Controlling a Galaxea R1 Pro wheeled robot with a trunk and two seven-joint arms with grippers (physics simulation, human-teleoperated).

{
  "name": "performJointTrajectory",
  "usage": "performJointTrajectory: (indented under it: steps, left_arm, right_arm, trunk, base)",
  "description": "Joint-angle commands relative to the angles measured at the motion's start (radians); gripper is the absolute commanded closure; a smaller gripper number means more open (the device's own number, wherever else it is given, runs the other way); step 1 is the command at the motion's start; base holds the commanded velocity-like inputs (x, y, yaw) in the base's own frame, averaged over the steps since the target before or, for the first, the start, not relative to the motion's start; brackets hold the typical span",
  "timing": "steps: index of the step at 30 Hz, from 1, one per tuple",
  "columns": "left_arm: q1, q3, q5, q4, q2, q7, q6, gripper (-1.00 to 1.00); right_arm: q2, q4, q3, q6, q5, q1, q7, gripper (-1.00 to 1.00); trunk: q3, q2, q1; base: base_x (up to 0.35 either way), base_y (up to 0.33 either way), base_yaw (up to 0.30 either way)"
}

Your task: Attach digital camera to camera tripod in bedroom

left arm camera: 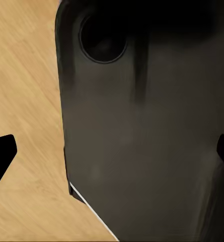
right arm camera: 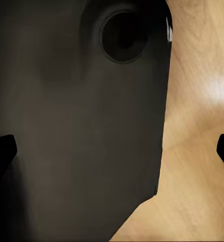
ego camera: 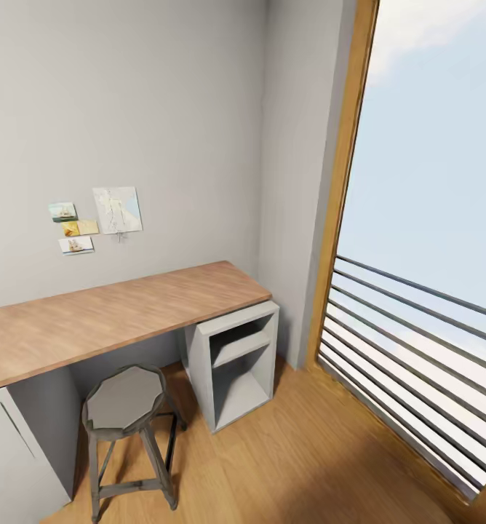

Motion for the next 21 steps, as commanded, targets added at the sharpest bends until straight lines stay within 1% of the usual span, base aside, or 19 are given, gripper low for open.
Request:
performJointTrajectory:
  steps: [1,4,8,13,21]
  left_arm:
    - [0.001,0.006,0.006,-0.006,-0.003,-0.006,-0.006,-1.00]
    - [0.001,0.020,0.023,-0.023,-0.006,-0.007,-0.012,-1.00]
    - [0.001,0.020,0.045,-0.038,-0.009,-0.007,-0.012,-1.00]
    - [0.001,0.022,0.020,-0.048,-0.015,-0.008,-0.012,-1.00]
    - [0.001,0.022,0.018,-0.049,-0.016,-0.008,-0.012,-1.00]
  right_arm:
    - [-0.002,-0.002,0.006,-0.003,0.006,-0.001,-0.006,-1.00]
    - [-0.004,-0.002,0.008,-0.003,0.008,-0.001,-0.006,-1.00]
    - [-0.006,-0.002,0.008,-0.004,0.009,0.000,-0.003,-1.00]
    - [-0.008,-0.003,0.008,-0.003,0.009,0.000,0.001,-1.00]
    - [-0.006,-0.003,0.009,-0.002,0.009,0.000,0.000,-1.00]
  trunk:
    - [0.000,0.000,0.000]
    - [0.000,0.000,0.000]
    - [0.000,0.000,0.000]
    - [0.000,0.000,0.000]
    - [0.000,0.000,0.000]
  base:
    - [0.000,0.000,0.000]
    - [0.000,0.000,0.000]
    - [0.000,0.000,0.000]
    - [0.000,0.000,0.000]
    - [0.000,0.000,0.000]
